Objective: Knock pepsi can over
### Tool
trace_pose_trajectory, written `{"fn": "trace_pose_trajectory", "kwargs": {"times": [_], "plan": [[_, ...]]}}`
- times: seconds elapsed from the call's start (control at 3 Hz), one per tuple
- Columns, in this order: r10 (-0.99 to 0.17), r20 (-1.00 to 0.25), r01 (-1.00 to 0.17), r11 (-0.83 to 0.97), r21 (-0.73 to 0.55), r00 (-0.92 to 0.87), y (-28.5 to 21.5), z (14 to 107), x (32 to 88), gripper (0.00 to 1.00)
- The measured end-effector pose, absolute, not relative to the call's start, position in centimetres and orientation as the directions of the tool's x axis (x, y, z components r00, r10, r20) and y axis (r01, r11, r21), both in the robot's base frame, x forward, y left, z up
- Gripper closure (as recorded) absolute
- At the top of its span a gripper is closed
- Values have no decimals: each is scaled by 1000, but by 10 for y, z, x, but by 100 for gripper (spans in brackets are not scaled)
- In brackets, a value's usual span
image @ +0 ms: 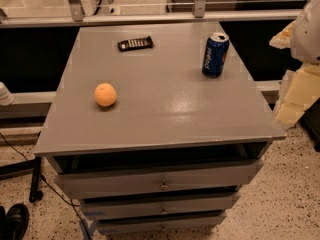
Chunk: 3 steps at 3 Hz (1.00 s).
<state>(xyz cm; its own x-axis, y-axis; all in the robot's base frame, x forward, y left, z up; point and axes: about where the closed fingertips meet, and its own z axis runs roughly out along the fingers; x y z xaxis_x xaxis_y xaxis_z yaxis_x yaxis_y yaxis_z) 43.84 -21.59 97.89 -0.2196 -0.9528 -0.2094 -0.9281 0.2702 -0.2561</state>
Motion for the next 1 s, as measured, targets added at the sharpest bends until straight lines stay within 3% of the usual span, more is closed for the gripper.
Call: {"fn": "trace_pose_trajectory", "kwargs": {"times": [0.67,1.0], "plan": [[-932,-270,-904,316,-287,-240,-226,976,454,0],[-865,-418,-851,423,-312,-277,-252,959,501,0]]}}
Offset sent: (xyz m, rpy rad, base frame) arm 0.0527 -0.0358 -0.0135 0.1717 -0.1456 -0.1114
